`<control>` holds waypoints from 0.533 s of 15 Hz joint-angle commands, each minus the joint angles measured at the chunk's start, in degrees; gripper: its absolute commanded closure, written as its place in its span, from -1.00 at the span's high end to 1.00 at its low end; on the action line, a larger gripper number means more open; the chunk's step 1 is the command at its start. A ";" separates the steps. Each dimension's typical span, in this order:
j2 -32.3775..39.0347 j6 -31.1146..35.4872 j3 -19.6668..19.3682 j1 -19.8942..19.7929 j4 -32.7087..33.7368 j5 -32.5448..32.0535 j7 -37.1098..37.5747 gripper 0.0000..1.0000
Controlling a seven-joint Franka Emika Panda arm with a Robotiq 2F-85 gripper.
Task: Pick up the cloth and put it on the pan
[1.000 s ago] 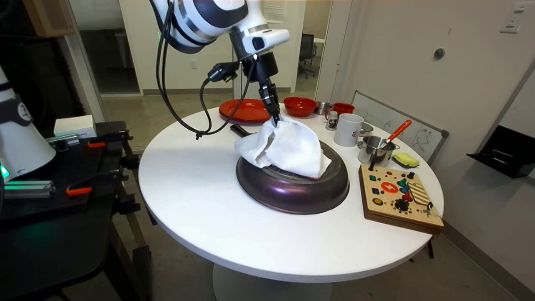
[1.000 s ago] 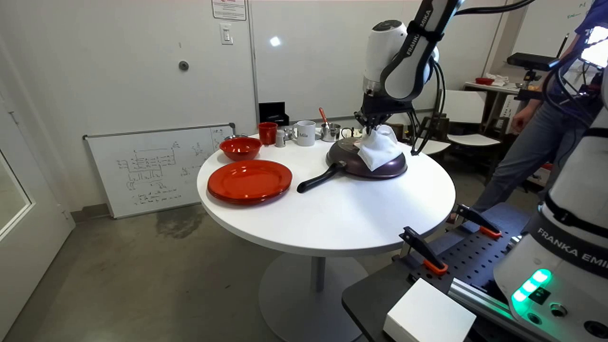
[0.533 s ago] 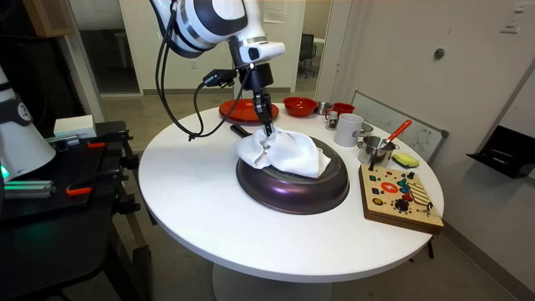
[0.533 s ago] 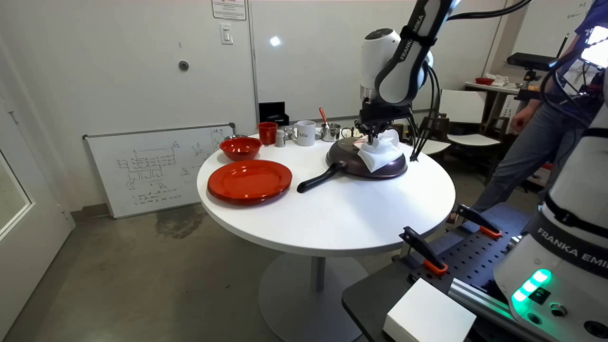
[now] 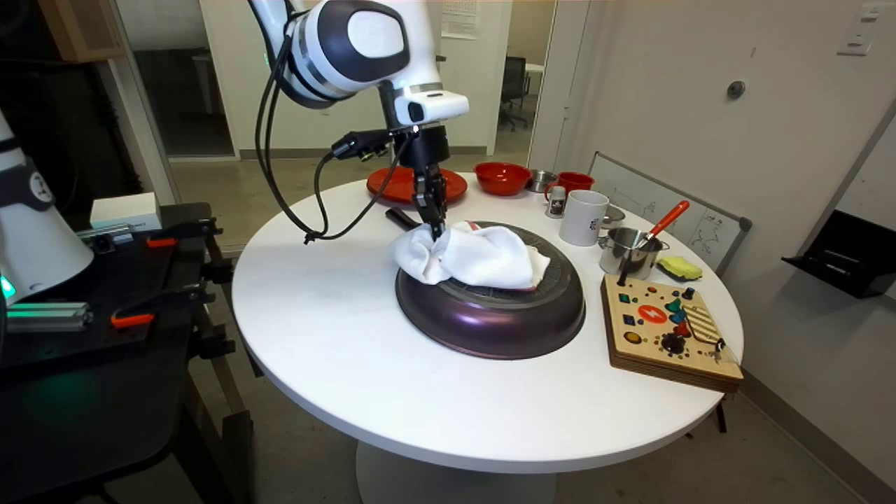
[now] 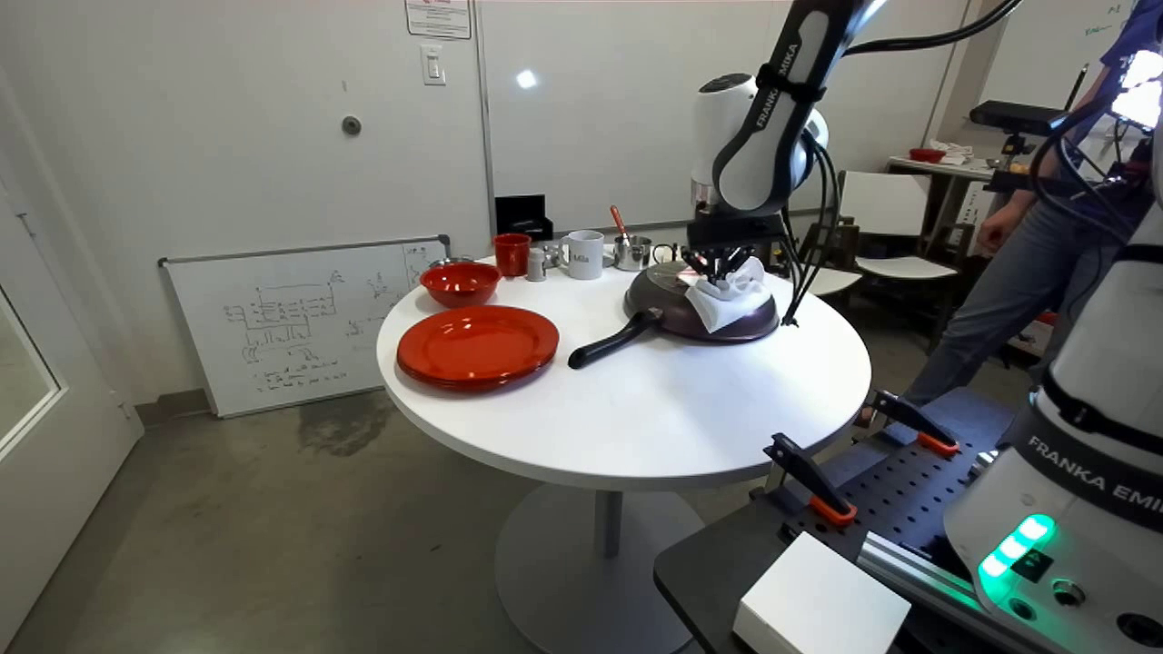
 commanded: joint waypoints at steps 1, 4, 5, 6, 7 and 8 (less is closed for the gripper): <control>2.66 1.51 -1.01 0.40 1.18 5.35 -3.11 -0.97; 3.12 1.27 -1.10 0.49 1.85 9.25 -5.05 -0.97; 2.91 0.31 -0.21 -0.16 1.80 11.32 -6.83 -0.80; 2.74 0.05 -0.16 -0.13 1.84 12.42 -8.03 -0.37; 2.58 -0.29 -0.71 0.40 1.97 13.04 -8.88 -0.31; 2.15 -0.94 -0.75 0.52 2.09 13.93 -10.07 -0.28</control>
